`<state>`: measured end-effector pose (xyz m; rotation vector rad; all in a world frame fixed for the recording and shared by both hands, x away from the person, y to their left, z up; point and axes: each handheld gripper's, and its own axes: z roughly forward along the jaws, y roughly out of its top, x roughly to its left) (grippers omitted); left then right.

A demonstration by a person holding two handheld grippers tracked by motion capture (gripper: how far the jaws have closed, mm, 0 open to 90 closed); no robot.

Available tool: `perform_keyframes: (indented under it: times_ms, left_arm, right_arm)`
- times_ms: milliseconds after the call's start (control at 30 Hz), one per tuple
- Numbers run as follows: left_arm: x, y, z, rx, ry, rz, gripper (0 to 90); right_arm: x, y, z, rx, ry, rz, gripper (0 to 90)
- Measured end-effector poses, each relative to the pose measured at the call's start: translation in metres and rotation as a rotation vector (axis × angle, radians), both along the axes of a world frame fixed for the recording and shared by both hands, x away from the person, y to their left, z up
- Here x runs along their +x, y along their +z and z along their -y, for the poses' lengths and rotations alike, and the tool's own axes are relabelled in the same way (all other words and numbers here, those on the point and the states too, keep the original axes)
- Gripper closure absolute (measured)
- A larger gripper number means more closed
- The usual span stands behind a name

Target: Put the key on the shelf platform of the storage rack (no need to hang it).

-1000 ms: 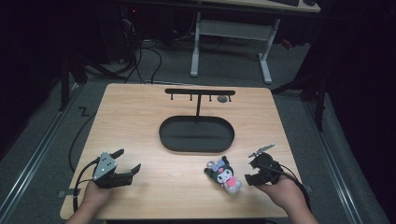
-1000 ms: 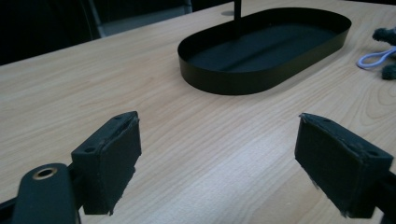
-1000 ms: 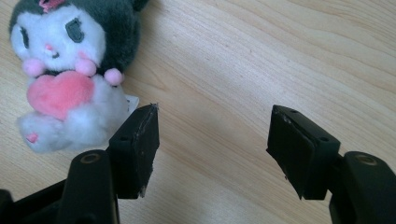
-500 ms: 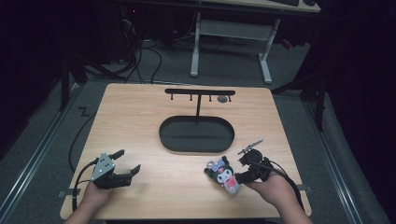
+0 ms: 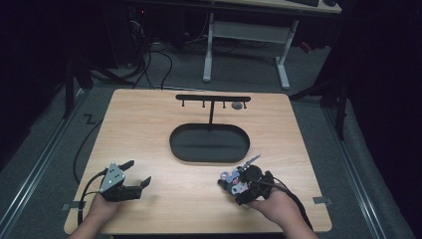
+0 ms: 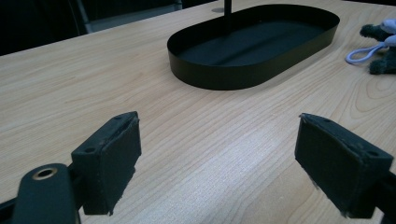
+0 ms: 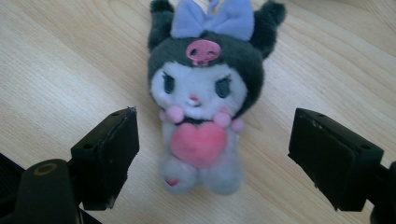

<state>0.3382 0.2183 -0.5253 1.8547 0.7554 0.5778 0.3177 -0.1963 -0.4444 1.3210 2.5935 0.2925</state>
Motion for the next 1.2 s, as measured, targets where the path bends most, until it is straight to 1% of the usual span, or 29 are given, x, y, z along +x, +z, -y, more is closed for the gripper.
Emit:
perform_keyframes:
  times_ms: [33, 100, 133, 200, 300, 367, 400, 433, 533, 567, 600, 667, 700, 733, 800, 867, 900, 967, 1033, 1133, 1200]
  left_arm:
    - [0.000, 0.000, 0.000, 0.000, 0.000, 0.000, 15.4]
    - [0.000, 0.000, 0.001, 0.001, 0.001, 0.000, 15.4]
    - [0.000, 0.000, 0.001, 0.003, 0.001, 0.000, 15.4]
    - [0.000, 0.000, 0.002, 0.017, -0.001, -0.003, 15.4]
    - [0.000, -0.001, 0.005, 0.033, -0.002, -0.002, 15.4]
    - [0.000, -0.001, 0.005, 0.037, -0.006, -0.002, 15.4]
    - [0.000, -0.001, 0.005, 0.037, -0.005, -0.003, 15.4]
    - [0.000, 0.000, 0.004, 0.036, -0.005, -0.004, 15.4]
    - [-0.003, -0.001, 0.002, 0.022, -0.012, 0.011, 15.4]
    - [-0.003, -0.001, 0.002, 0.014, -0.016, 0.014, 15.4]
    - [-0.004, -0.001, 0.001, 0.012, -0.016, 0.015, 15.4]
    - [-0.004, -0.001, 0.000, 0.008, -0.016, 0.019, 15.4]
    - [-0.005, -0.001, 0.000, 0.007, -0.018, 0.020, 15.4]
    - [-0.005, -0.001, 0.000, 0.006, -0.020, 0.024, 15.4]
    - [-0.005, -0.001, 0.000, 0.007, -0.019, 0.022, 15.4]
    - [-0.005, -0.001, 0.000, 0.006, -0.017, 0.020, 15.4]
    - [-0.005, -0.001, 0.000, 0.006, -0.018, 0.021, 15.4]
    - [-0.005, -0.001, 0.000, 0.007, -0.019, 0.022, 15.4]
    - [-0.005, -0.001, 0.000, 0.008, -0.019, 0.022, 15.4]
    - [-0.005, -0.001, 0.000, 0.007, -0.021, 0.021, 15.4]
    - [-0.005, -0.001, 0.000, 0.007, -0.019, 0.022, 15.4]
  right_arm:
    - [-0.001, -0.001, -0.002, 0.003, -0.010, -0.005, 15.9]
    - [-0.001, -0.003, -0.005, 0.000, 0.001, -0.010, 16.2]
    - [-0.002, -0.005, -0.007, 0.000, 0.002, -0.019, 16.2]
    - [-0.002, -0.008, -0.008, -0.008, 0.018, -0.018, 16.1]
    - [-0.002, -0.016, -0.008, -0.014, 0.019, -0.023, 16.4]
    - [-0.002, -0.018, -0.008, -0.010, 0.016, -0.028, 16.5]
    - [-0.003, -0.020, -0.008, -0.006, 0.006, -0.034, 16.3]
    - [-0.003, -0.021, -0.007, -0.006, 0.009, -0.037, 16.9]
    - [-0.004, -0.028, -0.006, -0.003, 0.026, -0.041, 17.3]
    - [-0.005, -0.029, -0.006, -0.003, 0.018, -0.044, 17.4]
    - [-0.005, -0.031, -0.006, -0.002, 0.024, -0.045, 17.3]
    - [-0.005, -0.036, -0.005, -0.009, 0.016, -0.049, 17.6]
    - [-0.005, -0.039, -0.004, -0.011, 0.013, -0.054, 20.0]
    - [-0.005, -0.039, -0.004, -0.011, 0.013, -0.054, 20.0]
    - [-0.005, -0.040, -0.003, -0.017, 0.020, -0.051, 23.0]
    - [-0.005, -0.042, -0.002, -0.019, 0.016, -0.057, 25.0]
    - [-0.005, -0.041, -0.001, -0.021, 0.008, -0.053, 26.6]
    - [-0.005, -0.041, 0.001, -0.020, 0.006, -0.050, 27.3]
    - [-0.005, -0.039, 0.003, -0.015, -0.001, -0.043, 29.9]
    - [-0.005, -0.039, 0.005, -0.011, -0.009, -0.046, 32.8]
    - [-0.005, -0.039, 0.006, -0.007, -0.005, -0.047, 33.9]
